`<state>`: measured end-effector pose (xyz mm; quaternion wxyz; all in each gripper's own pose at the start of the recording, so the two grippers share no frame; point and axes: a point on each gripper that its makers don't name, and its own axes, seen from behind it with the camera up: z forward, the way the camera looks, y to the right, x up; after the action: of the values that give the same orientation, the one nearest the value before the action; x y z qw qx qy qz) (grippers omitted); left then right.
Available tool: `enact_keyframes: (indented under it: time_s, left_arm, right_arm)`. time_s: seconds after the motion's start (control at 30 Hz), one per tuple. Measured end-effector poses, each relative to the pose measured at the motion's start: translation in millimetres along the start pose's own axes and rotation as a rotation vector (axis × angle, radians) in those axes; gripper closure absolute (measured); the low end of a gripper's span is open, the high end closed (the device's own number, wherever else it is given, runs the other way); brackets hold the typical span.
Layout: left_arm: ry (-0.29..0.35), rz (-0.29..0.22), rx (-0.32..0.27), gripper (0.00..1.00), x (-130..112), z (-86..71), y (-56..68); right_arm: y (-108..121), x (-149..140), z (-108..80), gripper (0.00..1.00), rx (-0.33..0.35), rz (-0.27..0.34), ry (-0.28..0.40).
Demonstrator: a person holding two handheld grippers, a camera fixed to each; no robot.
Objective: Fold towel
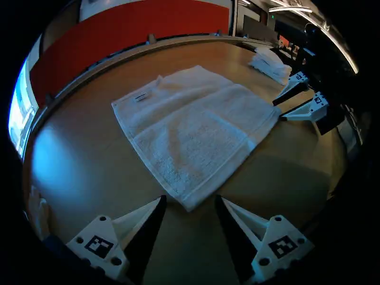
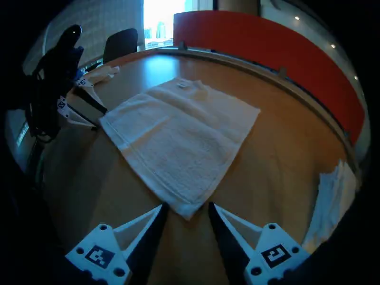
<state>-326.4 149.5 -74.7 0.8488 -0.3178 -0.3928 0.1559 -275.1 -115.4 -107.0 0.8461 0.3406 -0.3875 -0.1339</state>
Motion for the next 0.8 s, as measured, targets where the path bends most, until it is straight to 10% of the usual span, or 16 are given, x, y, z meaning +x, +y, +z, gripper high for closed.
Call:
enact_keyframes:
  time_s: [0.6,0.8]
  left_arm:
    - [-0.022,-0.011,0.011,0.48,1.6,0.0,2.4]
    - [-0.024,-0.024,0.025,0.72,1.8,0.9,2.3]
  right_arm:
    - [0.1,-1.9,-0.2,0.76,-0.002,0.027,-0.004]
    - [-1.2,-2.0,-0.8,0.8,-0.004,0.032,-0.007]
